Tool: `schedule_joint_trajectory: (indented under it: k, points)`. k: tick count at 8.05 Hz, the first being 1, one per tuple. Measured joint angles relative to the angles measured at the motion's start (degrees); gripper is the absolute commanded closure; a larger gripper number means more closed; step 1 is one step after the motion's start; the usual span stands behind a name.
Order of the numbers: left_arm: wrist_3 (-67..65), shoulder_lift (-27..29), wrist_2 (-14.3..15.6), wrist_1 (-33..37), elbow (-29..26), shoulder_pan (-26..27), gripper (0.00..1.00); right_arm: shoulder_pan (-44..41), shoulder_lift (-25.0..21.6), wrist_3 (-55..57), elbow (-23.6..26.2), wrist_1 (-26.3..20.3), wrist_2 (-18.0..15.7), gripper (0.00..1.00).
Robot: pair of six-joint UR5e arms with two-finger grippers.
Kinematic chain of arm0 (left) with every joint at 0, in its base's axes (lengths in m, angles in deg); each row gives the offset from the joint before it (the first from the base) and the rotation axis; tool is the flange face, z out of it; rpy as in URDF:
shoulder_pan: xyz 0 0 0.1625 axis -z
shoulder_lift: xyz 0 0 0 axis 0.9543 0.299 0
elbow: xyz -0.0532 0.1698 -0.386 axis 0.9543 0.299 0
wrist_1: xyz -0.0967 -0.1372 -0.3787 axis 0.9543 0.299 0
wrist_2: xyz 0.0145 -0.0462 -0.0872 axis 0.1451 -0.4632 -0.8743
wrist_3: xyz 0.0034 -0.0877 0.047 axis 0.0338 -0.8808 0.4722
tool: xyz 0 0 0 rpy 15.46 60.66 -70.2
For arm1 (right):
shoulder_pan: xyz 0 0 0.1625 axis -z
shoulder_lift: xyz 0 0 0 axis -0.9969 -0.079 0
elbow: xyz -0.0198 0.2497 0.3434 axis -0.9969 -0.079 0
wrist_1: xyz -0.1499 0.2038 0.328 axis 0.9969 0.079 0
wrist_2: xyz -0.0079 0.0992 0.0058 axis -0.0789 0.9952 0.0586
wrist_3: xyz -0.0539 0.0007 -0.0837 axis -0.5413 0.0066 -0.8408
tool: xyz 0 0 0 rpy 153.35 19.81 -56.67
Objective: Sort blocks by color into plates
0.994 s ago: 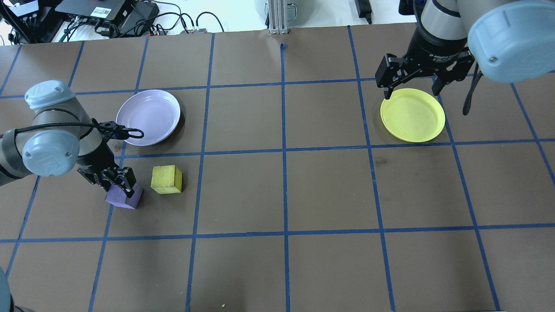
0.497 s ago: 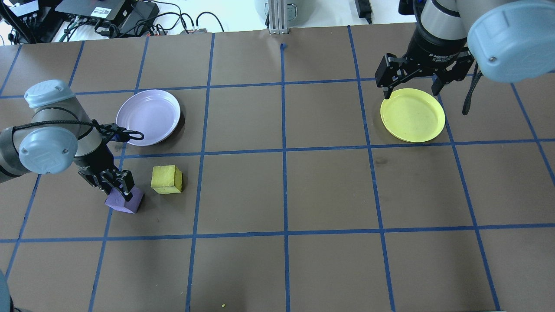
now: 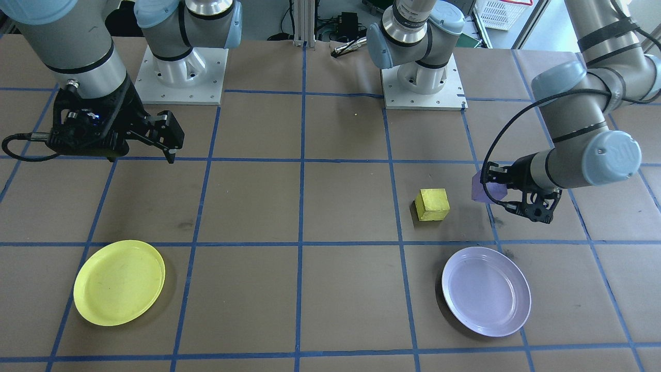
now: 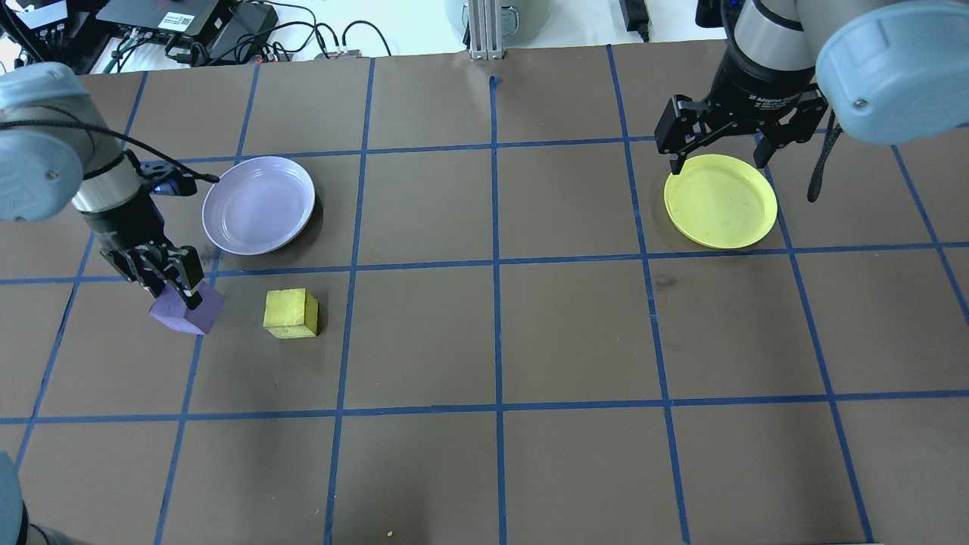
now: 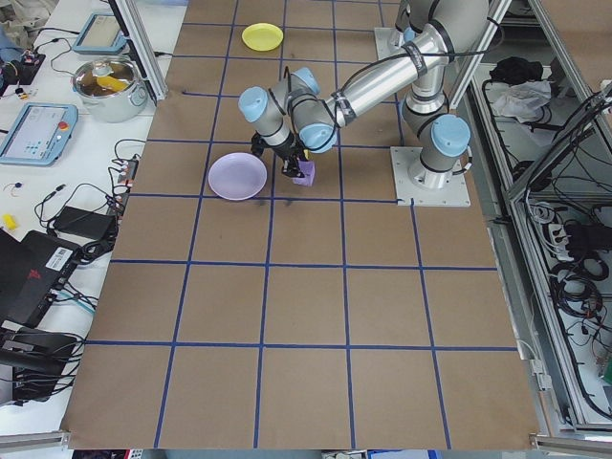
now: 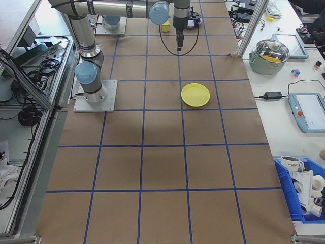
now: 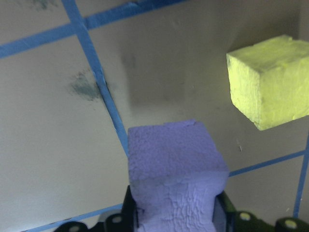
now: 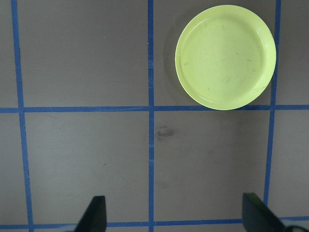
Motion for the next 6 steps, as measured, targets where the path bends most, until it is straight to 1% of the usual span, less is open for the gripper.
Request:
schedule_joint_trajectory:
  k: [1,2,4,6]
  points:
    - [-0.39,1.78,-0.03,3.30,-5.12,0.21,0.86,0.00,0.01,-0.01,0.03,-0.05,0.00,0.00]
    - [-2.19,3.89,-0.18,5.07,-9.65,0.50,0.86,0.00,0.02,0.00,0.05,-0.07,0.00,0.00]
    - [-6.05,7.83,-0.29,5.89,-16.27,1.62,0.85,0.00,0.02,-0.02,0.05,-0.04,0.00,0.00]
    - [-7.39,11.19,-0.24,5.73,-21.69,2.49,0.85,0.00,0.03,-0.04,0.06,0.07,0.07,0.00]
